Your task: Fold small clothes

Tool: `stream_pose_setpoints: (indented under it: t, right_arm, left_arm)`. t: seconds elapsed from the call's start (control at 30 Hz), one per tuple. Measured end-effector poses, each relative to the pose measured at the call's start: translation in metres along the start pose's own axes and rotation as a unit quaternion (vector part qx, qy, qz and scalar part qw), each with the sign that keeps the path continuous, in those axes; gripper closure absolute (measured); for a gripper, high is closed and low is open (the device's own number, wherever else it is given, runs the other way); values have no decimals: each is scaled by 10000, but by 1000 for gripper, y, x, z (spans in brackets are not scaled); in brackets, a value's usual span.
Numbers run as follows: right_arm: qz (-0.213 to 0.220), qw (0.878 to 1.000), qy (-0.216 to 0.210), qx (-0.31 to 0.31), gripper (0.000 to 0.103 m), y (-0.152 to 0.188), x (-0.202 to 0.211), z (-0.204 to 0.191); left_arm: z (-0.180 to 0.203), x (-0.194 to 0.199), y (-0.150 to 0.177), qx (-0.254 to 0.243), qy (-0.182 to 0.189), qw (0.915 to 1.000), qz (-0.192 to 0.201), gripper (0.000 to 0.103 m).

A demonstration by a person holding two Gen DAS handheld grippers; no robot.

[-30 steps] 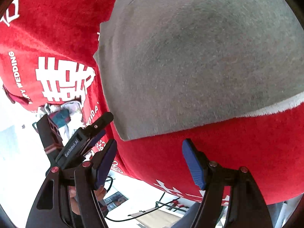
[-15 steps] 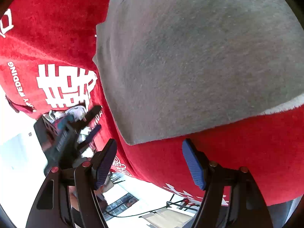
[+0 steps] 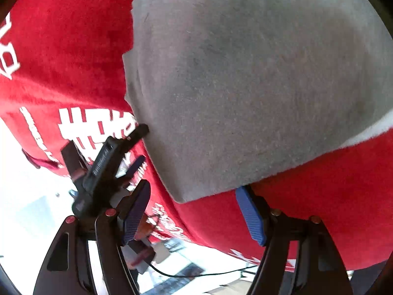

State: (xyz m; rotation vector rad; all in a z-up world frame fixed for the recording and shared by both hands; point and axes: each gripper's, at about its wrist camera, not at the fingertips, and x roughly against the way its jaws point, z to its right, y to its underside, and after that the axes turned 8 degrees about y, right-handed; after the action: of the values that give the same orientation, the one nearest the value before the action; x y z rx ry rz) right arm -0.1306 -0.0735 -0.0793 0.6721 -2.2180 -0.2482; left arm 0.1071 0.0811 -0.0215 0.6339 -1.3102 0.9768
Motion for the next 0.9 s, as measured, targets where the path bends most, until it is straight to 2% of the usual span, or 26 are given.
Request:
stream_pose_setpoints:
  t: [0.2,0.33,0.37,0.43,0.47,0.57,0.7,0.8,0.9]
  right_arm:
    - [151,9980,-534,-304,28,-5,-15,-4]
    - [201,9948,-870,-492,27,-12,-27,-16]
    - [187,9935,-953,-587,30,-14,-29,-19]
    - [163,9918,-1060,-692,66,-16,-29,-22]
    - [157,9918,-1080,-668,94,-18,-26,-24]
    - [251,9927,-1165,-189,94,-22,-10,-40]
    - [249,9906,-1193,620,94,-22,15,-67]
    - [168,9891,-1055,1009,94,-20,21,-79]
    - [-8,9895,-733,1245,94,-17,15,-79]
  left_arm:
    - [-3,0,0,-109,104,9999,-63,1]
    - [-10,4,2,22,487,9987,-139,1]
    - [-12,4,2,64,602,9980,-154,1]
    - [-20,9,2,183,948,9951,-192,1]
    - [-25,10,2,224,1085,9936,-212,1]
    - [-35,11,0,312,1516,9873,-366,1]
    - [-46,7,-4,425,2171,9735,-589,1]
    - [-32,8,-12,556,2886,9530,-731,1]
    - [-12,4,-19,568,3351,9369,-816,1]
